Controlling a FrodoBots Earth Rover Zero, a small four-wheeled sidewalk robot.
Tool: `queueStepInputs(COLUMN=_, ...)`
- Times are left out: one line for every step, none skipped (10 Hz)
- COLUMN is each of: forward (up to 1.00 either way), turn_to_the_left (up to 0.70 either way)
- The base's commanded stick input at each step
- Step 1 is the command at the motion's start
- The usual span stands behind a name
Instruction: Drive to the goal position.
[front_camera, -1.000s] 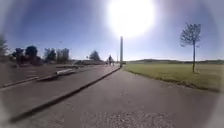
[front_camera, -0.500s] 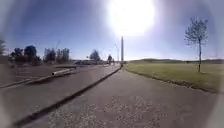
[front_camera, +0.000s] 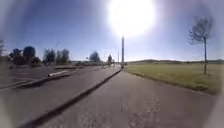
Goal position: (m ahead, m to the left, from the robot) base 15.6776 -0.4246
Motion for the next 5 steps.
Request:
queueStepInputs(forward=1.0, turn_to_the_left=0.0)
queueStepInputs(forward=1.0, turn_to_the_left=0.0)
queueStepInputs(forward=1.0, turn_to_the_left=0.4)
queueStepInputs(forward=1.0, turn_to_the_left=0.35)
queueStepInputs(forward=1.0, turn_to_the_left=0.3)
